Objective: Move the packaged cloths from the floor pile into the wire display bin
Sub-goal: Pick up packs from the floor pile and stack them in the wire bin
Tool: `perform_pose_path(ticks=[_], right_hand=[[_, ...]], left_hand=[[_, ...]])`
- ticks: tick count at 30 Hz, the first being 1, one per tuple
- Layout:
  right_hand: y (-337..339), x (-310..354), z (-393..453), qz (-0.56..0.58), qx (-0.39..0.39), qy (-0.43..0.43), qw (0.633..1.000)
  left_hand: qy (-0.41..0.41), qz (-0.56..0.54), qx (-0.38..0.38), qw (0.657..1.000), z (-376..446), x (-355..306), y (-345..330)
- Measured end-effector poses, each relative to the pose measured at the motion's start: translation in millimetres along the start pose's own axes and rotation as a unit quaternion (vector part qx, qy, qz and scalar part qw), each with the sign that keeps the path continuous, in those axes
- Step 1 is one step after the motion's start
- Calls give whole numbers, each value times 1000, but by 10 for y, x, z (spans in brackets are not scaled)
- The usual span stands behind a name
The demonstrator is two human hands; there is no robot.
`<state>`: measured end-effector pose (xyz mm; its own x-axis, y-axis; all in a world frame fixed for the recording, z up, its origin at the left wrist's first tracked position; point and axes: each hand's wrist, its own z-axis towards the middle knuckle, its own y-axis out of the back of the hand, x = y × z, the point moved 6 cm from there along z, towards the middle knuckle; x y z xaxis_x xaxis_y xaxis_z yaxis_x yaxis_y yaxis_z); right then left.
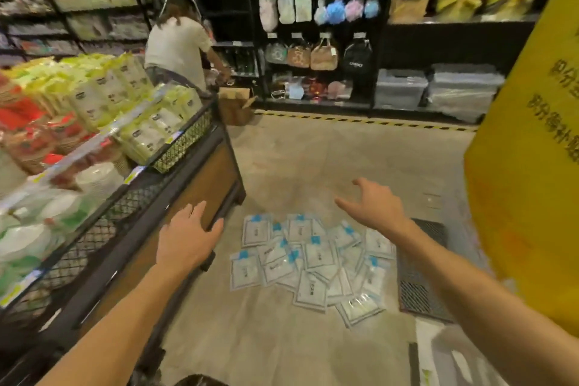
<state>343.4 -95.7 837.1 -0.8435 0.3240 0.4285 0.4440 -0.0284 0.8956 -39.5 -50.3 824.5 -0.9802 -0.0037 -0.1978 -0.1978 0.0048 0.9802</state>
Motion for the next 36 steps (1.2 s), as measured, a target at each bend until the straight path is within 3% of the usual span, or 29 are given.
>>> perform_pose_path(ticks=[11,20,28,36], right_hand=[[-385,-1167,522,-18,34,-162,986],[-799,-1121,1513,-44,40,-186,981],[-1898,-1432,2270,-57,123,-192,972],[-3682,-2150,3281,-56,151,-164,973]], left_hand=[[-88,12,122,989,1109,-795,-1235],[-111,11,216,970,2112,-904,-2337],[-68,20,254,965,2252,-745,-3562],[13,1,297,955,2408,-561,-5381]])
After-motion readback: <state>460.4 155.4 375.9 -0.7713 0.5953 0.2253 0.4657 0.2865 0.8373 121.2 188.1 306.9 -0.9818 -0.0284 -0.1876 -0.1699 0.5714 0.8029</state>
